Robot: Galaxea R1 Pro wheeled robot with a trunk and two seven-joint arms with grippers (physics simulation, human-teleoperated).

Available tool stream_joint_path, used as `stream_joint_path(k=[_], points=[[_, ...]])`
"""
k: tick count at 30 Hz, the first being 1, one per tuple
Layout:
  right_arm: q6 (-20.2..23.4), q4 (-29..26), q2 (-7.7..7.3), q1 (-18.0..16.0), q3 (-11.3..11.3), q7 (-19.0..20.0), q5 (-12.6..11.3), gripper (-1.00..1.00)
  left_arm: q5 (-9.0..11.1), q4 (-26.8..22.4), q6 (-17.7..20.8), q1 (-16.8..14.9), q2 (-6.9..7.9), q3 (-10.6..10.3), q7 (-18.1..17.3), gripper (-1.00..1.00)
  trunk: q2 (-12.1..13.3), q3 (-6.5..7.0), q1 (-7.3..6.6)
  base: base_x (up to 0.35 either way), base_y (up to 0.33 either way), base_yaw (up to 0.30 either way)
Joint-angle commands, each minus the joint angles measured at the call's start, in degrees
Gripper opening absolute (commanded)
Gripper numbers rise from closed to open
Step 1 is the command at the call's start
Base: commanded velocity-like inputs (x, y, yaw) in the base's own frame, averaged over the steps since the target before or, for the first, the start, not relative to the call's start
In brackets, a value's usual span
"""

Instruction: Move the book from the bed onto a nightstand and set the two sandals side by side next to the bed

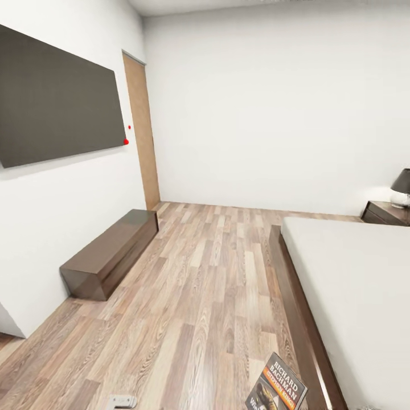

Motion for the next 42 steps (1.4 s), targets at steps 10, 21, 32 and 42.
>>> stream_joint_path(k=[10, 21, 32, 42], points=[[0.6, 0.0, -0.02, 0.0, 0.3, 0.1, -0.6, -1.0, 0.6, 0.1, -0.2, 0.0, 0.02, -0.5, -0.2, 1.0, 0.0, -0.07, 0.0, 0.0, 0.0, -0.251], [0.6, 0.0, -0.02, 0.0, 0.3, 0.1, -0.6, -1.0, 0.6, 0.1, -0.2, 0.0, 0.02, -0.5, -0.2, 1.0, 0.0, -0.07, 0.0, 0.0, 0.0, -0.201], [0.6, 0.1, -0.02, 0.0, 0.4, 0.1, -0.6, -1.0, 0.6, 0.1, -0.2, 0.0, 0.02, -0.5, -0.2, 1.0, 0.0, -0.07, 0.0, 0.0, 0.0, -0.012], [0.5, 0.1, -0.02, 0.0, 0.4, 0.3, -0.6, -1.0, 0.6, 0.1, -0.2, 0.0, 0.02, -0.5, -0.2, 1.0, 0.0, -0.07, 0.0, 0.0, 0.0, 0.0]])
